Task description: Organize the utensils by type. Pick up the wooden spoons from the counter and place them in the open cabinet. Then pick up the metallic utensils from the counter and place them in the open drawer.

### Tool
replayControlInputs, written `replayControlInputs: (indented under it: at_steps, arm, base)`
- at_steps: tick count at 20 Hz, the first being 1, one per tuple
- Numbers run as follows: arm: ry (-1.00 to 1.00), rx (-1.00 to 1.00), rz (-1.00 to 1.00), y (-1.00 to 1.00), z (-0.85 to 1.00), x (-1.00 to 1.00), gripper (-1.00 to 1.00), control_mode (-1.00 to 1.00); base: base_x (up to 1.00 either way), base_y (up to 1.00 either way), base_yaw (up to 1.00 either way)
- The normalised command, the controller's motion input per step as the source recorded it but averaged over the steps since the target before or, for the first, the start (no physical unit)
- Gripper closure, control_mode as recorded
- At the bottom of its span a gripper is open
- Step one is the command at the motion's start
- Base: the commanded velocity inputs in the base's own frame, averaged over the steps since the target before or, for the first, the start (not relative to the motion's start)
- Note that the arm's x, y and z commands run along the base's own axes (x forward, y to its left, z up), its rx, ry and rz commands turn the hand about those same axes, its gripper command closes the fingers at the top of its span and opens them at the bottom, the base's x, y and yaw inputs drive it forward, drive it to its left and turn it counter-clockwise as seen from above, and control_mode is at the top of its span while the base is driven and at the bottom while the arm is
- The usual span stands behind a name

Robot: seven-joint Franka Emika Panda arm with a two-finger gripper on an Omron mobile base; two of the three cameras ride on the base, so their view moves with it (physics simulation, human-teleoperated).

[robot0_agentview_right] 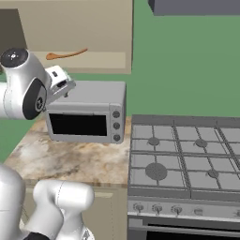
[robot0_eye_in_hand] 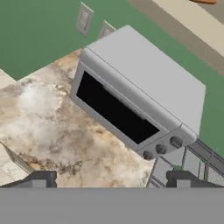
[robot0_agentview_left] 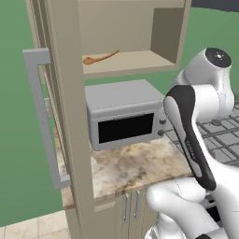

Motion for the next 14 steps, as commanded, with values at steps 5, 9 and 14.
replayControlInputs:
  at_steps: [5, 9, 14]
  arm:
    - [0.0, 0.23, -0.17, -0.12, -0.48, -0.56, -1.0, -1.0]
    - [0.01, 0.18, -0.28, -0.04, -0.27, -0.49, -1.0, -1.0]
    - [0.05, 0.04, -0.15, -0.01, -0.16, -0.08, -1.0, -1.0]
  base:
    - [0.0, 0.0, 0.0]
    - [0.0, 0.0, 0.0]
    - [0.0, 0.0, 0.0]
